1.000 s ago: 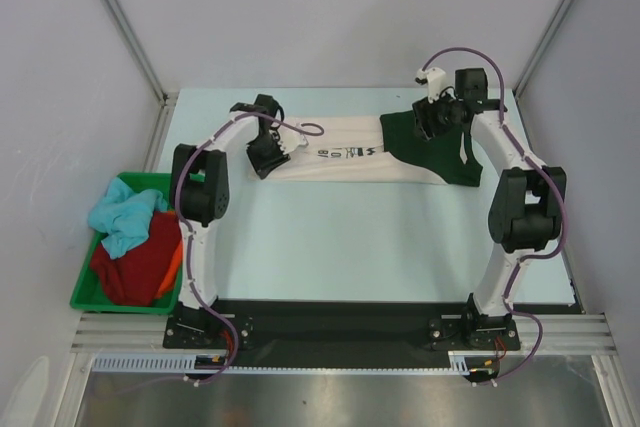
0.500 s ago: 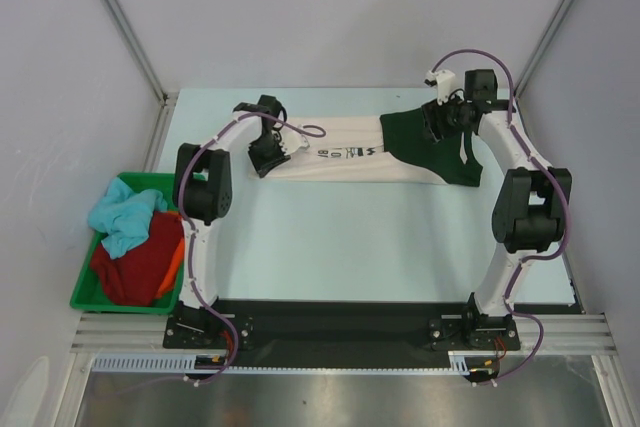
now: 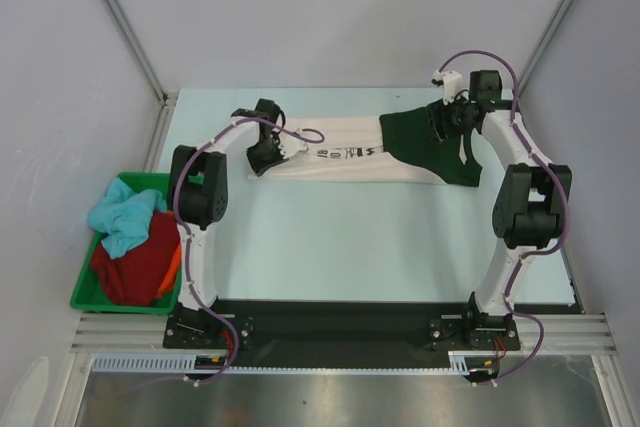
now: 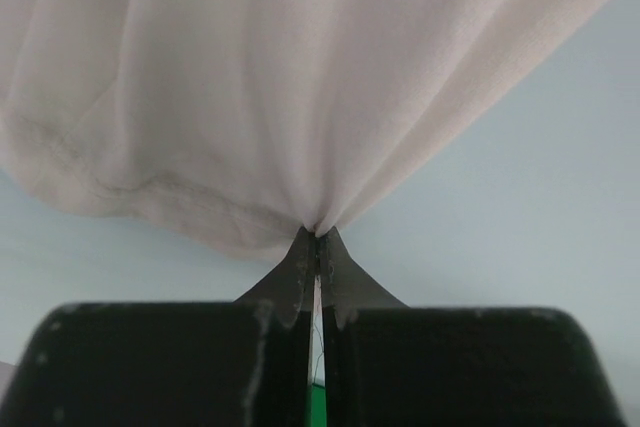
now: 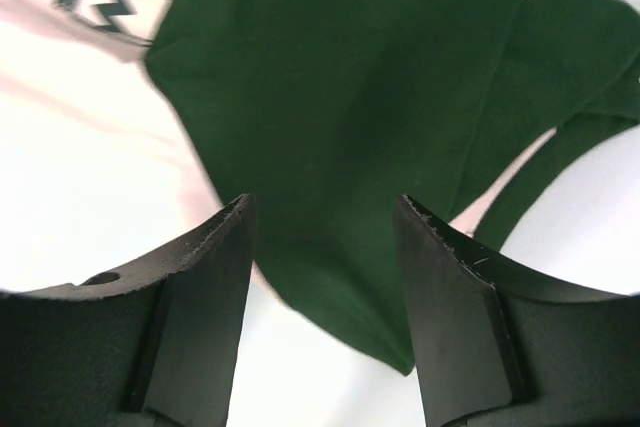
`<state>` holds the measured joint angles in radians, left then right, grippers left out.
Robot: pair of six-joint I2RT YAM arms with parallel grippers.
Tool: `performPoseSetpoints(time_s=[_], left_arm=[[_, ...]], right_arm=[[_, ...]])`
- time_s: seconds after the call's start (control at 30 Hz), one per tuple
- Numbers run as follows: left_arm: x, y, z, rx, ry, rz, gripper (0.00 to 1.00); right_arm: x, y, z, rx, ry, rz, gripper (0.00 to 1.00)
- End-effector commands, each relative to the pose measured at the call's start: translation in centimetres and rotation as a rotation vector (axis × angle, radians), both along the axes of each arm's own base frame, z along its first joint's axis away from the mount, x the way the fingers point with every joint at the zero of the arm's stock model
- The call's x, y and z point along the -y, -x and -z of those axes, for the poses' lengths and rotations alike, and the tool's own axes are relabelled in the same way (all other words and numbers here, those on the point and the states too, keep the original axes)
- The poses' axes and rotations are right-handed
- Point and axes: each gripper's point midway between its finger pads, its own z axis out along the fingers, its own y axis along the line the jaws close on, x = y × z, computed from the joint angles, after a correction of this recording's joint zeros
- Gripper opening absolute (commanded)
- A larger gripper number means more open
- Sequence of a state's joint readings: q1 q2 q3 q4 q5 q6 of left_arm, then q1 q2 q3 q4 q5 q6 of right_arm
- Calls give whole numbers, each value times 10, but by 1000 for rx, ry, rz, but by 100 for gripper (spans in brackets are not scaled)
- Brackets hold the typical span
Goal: Fold and stack the t-shirts
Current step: Fold the tshirt
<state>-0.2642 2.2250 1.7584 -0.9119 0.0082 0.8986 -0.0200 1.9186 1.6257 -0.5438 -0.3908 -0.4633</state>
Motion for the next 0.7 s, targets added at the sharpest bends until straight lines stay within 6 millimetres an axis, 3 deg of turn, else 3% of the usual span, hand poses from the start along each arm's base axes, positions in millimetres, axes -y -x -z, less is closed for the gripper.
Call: performPoseSetpoints(time_s=[0.0,0.03,0.17,0.37,0.67], left_arm=[[1,70,14,-229,15,-17,0],[0,80,15,-248,14,-19,0],[3,99,11,-270,25,-24,0],[14,129,-2,-296,57,-27,1],[26,169,-19,-349,91,-41,1]], right_arm=[[15,-24,12,4,1,69,62],[17,-30,10,13,4,73,62],[23,-42,33,-22,30,85,61],[29,-58,44,-23,43,110,62],[27,-65,68,-54,51,125,62]])
